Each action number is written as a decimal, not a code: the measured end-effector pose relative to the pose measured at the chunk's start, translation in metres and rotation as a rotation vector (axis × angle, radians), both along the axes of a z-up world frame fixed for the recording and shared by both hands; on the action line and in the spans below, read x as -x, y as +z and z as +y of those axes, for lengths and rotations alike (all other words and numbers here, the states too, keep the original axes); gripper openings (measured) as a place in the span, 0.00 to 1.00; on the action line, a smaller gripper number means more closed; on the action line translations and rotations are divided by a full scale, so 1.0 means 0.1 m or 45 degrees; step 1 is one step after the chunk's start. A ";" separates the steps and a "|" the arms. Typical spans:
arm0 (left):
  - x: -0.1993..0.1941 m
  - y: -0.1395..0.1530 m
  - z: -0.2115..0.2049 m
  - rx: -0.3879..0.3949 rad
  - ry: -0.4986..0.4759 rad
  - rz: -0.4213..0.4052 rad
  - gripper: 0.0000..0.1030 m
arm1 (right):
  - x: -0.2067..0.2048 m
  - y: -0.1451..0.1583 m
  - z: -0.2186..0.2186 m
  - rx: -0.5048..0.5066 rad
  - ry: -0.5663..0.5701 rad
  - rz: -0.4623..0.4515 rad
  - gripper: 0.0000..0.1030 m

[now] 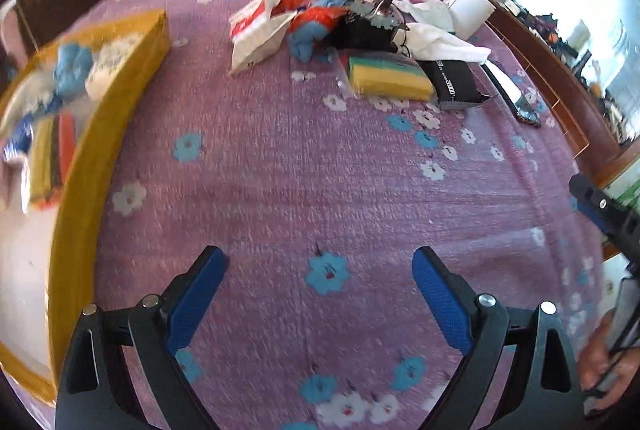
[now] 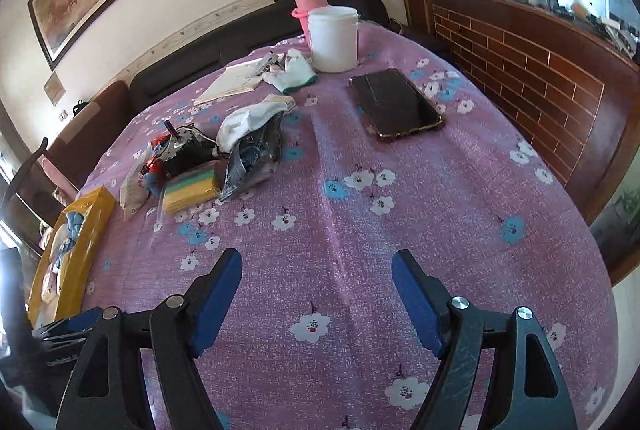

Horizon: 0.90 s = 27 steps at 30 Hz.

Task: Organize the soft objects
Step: 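Lift both open tools back over the remaining items, then grasp the green-and-yellow sponge-strip bag with the right tool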

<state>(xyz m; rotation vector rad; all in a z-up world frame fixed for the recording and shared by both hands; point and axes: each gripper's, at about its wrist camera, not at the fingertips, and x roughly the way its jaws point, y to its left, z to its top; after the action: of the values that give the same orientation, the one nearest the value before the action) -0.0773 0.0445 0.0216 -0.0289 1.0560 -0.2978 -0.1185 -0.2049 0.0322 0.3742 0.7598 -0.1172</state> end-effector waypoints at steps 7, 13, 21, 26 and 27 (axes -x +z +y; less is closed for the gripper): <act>0.09 -0.06 -0.04 -0.051 -0.106 -0.088 1.00 | -0.36 0.03 0.39 0.052 0.166 0.055 0.79; 0.10 -0.11 -0.19 -0.191 -0.126 -0.100 1.00 | -0.95 0.12 0.66 0.092 0.252 0.082 0.79; 0.08 -0.08 -0.10 -0.083 -0.110 -0.107 1.00 | -1.67 0.08 0.95 0.091 0.338 0.183 0.79; 0.08 -0.08 -0.07 -0.027 -0.101 -0.109 1.00 | -1.96 -0.06 1.22 0.168 0.373 0.238 0.79; 0.07 -0.08 -0.06 -0.021 -0.100 -0.109 1.00 | -2.01 -0.08 1.25 0.171 0.375 0.240 0.79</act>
<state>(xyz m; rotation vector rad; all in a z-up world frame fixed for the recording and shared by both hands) -0.0843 0.0385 0.0139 0.0397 0.9762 -0.3586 0.0825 -0.0801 0.0240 0.1212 0.9795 0.0745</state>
